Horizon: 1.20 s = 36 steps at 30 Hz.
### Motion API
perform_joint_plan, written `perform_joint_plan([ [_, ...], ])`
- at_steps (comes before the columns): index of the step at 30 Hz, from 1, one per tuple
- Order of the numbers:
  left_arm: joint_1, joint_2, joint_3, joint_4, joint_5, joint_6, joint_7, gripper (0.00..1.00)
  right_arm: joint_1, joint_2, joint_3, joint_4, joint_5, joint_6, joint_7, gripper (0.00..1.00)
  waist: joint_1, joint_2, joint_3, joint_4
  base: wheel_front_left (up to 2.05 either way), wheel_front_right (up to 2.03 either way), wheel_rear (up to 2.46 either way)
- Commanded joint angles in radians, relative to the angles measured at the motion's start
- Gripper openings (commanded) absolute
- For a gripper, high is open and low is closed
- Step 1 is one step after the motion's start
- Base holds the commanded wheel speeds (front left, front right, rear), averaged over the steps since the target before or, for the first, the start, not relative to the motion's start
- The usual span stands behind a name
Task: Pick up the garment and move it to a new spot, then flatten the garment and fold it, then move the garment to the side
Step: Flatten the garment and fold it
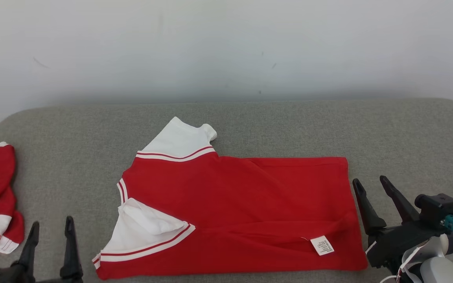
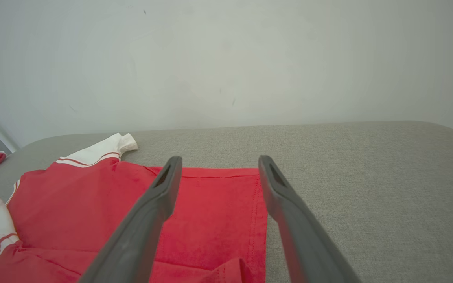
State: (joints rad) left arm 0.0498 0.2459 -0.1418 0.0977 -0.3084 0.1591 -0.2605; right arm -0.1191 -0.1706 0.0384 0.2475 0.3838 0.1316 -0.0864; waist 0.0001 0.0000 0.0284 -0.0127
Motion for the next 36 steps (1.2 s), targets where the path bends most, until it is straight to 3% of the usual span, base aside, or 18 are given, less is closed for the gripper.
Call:
perform_joint_plan([
  [1,-0.035,0.018,-0.003,0.006,0.013,-0.011,-0.005,1.00,-0.014,0.000,-0.006,0.001,-0.013,-0.002,0.004,1.00,-0.0001,0.0000,0.005,-0.006,0.00,0.00,0.00],
  [14,-0.357,0.110,-0.039,0.123,-0.036,-0.183,0.101,1.00,-0.100,0.016,0.037,0.012,-0.025,-0.002,0.011,1.00,-0.0001,0.0000,0.078,-0.076,0.00,0.00,0.00],
  [20,-0.532,0.115,-0.020,0.249,-0.150,-0.259,0.168,1.00,-0.168,0.029,0.090,0.021,-0.009,-0.002,-0.005,1.00,-0.0001,0.0000,0.159,-0.150,0.00,0.00,0.00],
  [22,-0.591,0.127,-0.008,0.287,-0.205,-0.274,0.196,1.00,-0.192,0.035,0.102,0.027,-0.002,-0.002,-0.016,1.00,-0.0001,0.0000,0.191,-0.174,0.00,0.00,0.00],
  [27,-0.719,0.193,-0.056,0.362,-0.220,-0.287,0.260,1.00,-0.251,0.049,0.131,0.045,0.007,-0.002,-0.046,1.00,-0.0001,0.0000,0.278,-0.226,0.00,0.00,0.00],
  [36,-0.866,0.276,-0.164,0.469,-0.304,-0.288,0.377,1.00,-0.327,0.067,0.168,0.084,0.022,-0.002,-0.100,1.00,-0.0001,0.0000,0.386,-0.284,0.00,0.00,0.00],
])
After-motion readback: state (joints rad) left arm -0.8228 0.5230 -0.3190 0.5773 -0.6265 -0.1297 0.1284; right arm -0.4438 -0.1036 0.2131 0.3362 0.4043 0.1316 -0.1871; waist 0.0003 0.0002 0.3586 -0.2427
